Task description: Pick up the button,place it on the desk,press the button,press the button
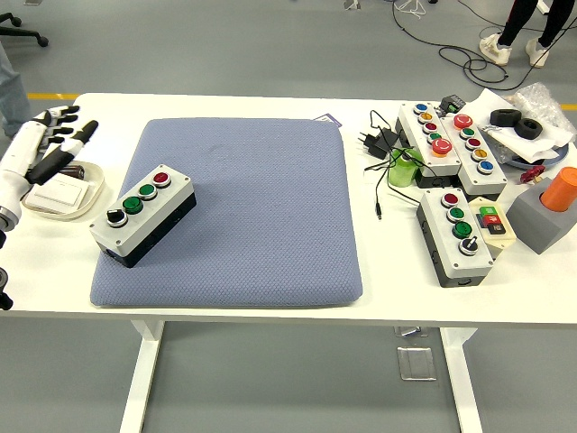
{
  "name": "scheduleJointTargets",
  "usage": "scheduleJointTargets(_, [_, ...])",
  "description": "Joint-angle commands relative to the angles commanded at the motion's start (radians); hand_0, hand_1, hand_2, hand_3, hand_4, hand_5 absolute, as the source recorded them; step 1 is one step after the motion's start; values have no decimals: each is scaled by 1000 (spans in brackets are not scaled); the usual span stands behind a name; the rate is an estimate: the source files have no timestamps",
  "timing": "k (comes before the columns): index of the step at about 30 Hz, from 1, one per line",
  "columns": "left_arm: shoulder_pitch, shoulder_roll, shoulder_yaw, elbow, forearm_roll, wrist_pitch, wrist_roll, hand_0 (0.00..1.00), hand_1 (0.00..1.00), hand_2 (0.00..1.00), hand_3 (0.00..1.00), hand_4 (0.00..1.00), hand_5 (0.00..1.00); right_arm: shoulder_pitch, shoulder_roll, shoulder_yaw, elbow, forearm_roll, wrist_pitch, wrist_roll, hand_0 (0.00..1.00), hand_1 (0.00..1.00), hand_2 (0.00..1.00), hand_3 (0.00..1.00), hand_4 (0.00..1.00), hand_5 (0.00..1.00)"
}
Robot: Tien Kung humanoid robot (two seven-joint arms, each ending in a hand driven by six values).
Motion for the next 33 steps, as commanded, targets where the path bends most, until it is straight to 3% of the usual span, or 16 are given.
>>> scheduleJointTargets(4, [-5, -2, 9, 2, 71, -8, 3, 822, 903, 959, 954, 998, 919, 1, 0, 3, 0, -3, 0, 0, 791, 758, 801, 664, 401, 133])
scheduleJointTargets(8, [-26, -9, 63, 20, 291, -105, 69, 822, 903, 959, 954, 998, 919, 2, -1, 17, 0, -18, 0, 2, 791, 758, 801, 664, 401, 133])
scheduleJointTargets(9, [-27, -10, 67, 22, 316, -110, 74, 864, 942, 998, 997, 998, 929, 2, -1, 19, 0, -20, -1, 2, 791, 758, 799, 663, 398, 131])
scheduleJointTargets(12, [-35, -20, 94, 35, 390, -130, 111, 864, 942, 998, 997, 998, 929, 2, -1, 26, 0, -26, -2, 0, 791, 758, 799, 663, 398, 131])
scheduleJointTargets(26, [-92, -49, 172, 128, 397, -200, 197, 832, 912, 976, 996, 998, 920, 5, -1, 30, 0, -36, -9, 1, 787, 755, 796, 660, 395, 128])
scheduleJointTargets(27, [-94, -50, 174, 129, 397, -201, 197, 738, 845, 885, 954, 998, 888, 5, -1, 31, 0, -37, -9, 1, 786, 752, 795, 658, 394, 126])
scheduleJointTargets(32, [-114, -56, 188, 150, 397, -211, 198, 738, 845, 885, 954, 998, 888, 4, -2, 30, 0, -38, -11, 2, 786, 752, 795, 658, 394, 126])
scheduleJointTargets(33, [-123, -59, 194, 162, 397, -220, 196, 558, 672, 699, 876, 998, 780, 4, -2, 30, 0, -42, -13, 3, 787, 751, 789, 654, 394, 126])
